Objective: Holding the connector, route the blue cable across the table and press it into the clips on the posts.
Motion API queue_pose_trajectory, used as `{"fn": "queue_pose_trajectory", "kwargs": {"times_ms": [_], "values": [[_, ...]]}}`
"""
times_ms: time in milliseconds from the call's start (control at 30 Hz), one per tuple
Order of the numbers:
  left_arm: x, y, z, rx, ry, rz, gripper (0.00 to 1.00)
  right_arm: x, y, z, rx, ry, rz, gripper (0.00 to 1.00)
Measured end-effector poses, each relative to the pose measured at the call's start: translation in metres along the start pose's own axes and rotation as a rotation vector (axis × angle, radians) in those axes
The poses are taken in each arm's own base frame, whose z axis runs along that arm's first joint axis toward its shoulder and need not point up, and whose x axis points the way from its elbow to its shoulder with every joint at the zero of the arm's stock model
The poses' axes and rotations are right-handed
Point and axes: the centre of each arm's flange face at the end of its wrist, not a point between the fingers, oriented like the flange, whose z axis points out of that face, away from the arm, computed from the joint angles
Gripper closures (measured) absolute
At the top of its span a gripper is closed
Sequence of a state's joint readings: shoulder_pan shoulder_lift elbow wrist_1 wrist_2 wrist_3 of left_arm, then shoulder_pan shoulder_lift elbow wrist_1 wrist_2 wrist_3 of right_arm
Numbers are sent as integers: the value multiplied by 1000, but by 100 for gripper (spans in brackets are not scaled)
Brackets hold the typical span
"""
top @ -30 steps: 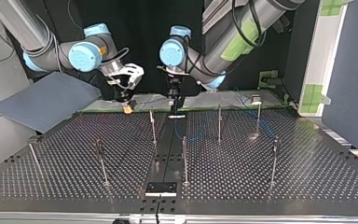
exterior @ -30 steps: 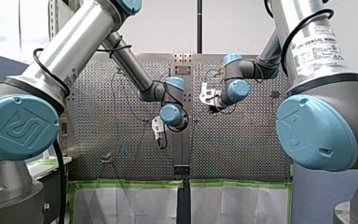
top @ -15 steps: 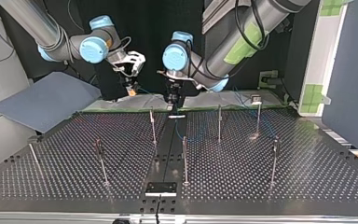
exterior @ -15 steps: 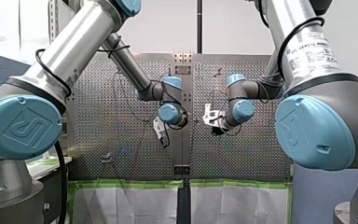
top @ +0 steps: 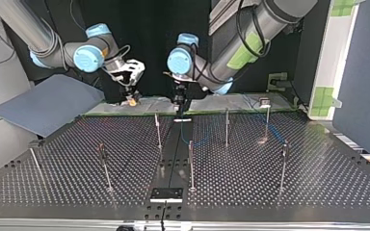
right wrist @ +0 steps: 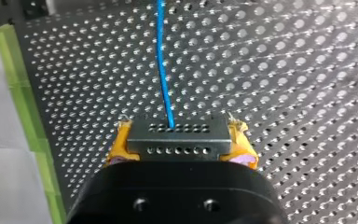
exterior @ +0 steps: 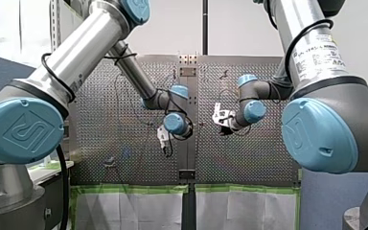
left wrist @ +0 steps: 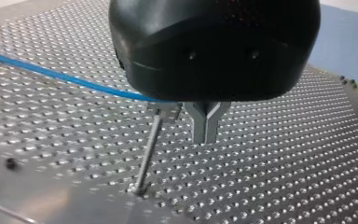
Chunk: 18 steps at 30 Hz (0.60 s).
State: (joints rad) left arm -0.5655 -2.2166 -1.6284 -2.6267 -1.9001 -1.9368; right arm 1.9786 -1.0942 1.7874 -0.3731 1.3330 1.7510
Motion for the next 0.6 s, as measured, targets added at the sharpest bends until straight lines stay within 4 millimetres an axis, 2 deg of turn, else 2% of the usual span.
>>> {"fn": "queue_pose_trajectory", "kwargs": {"times_ms": [133,300,600], "values": [[-1,-7,5,4,6,11,100,6,5,2,3,6,7,100],[-13,-17,13,10,-13,4,100,10,13,4,5,11,21,100],[-19,-21,18,14,-28,-4,100,23,27,9,4,30,31,100]]}}
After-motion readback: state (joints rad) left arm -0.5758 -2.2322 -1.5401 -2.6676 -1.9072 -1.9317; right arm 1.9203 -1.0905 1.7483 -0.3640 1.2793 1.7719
